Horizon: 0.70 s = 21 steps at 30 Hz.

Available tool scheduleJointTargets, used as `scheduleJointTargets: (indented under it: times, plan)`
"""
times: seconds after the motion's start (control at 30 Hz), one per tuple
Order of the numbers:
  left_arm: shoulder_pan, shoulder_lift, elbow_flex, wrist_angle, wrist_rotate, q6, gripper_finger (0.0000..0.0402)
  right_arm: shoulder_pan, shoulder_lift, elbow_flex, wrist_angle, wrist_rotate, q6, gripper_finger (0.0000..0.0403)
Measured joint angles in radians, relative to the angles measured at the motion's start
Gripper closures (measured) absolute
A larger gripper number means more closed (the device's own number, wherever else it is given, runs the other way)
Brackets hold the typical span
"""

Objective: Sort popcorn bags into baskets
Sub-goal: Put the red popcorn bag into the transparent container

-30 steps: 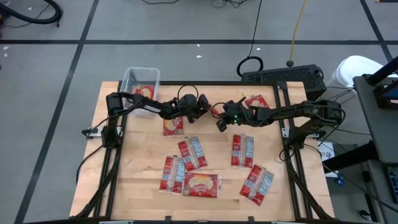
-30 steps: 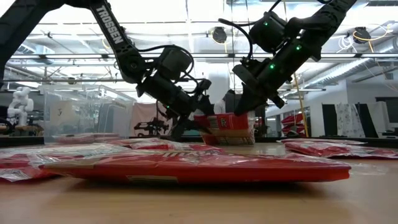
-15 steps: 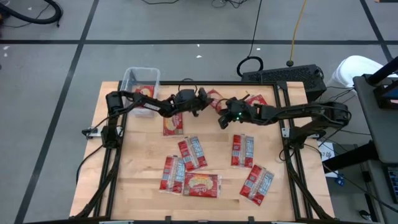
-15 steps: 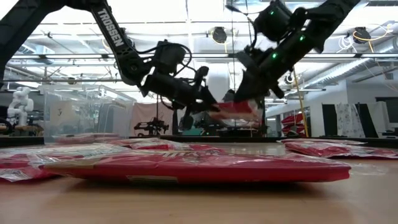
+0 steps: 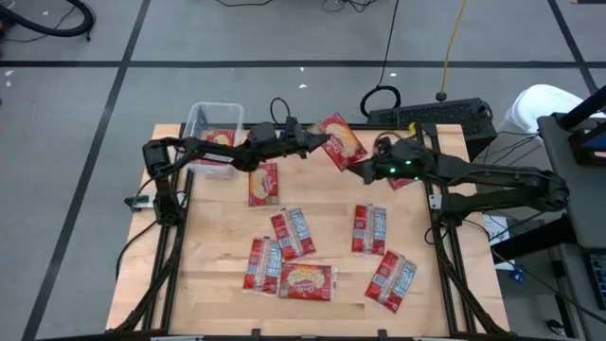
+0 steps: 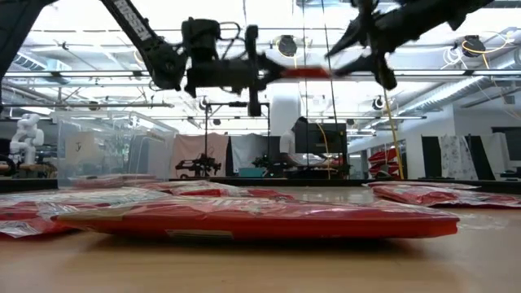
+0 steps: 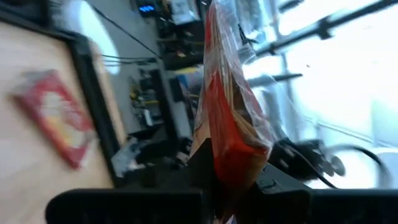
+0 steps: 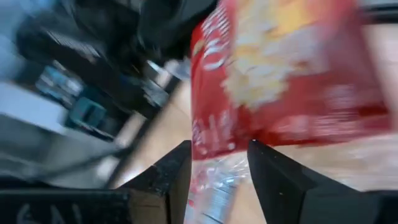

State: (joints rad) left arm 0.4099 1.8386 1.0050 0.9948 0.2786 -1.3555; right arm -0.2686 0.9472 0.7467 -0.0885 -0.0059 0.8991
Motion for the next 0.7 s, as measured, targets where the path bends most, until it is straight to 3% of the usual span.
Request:
scheduleJointTargets:
  times: [0.2,0.4,0.57,0.7]
  plan:
    - [0.001,-0.127,0.0,-0.131,0.09,0.012,0.038,0.001,-0.096,0.0,0.105,-0.005,0.153,0.025]
    - [0.001,-0.247,0.001,-0.298,0.142,0.092,0.0379,0.0,-0.103,0.038,0.133,-0.015,0.258,0.025]
    - [0.017,-0.334,0.001,-0.452,0.17,0.14,0.0377,-0.001,-0.089,0.061,0.142,-0.148,0.413,0.0249]
    - [0.056,-0.38,0.001,-0.507,0.154,0.189,0.0381,-0.001,-0.081,0.061,0.099,-0.271,0.448,0.0249]
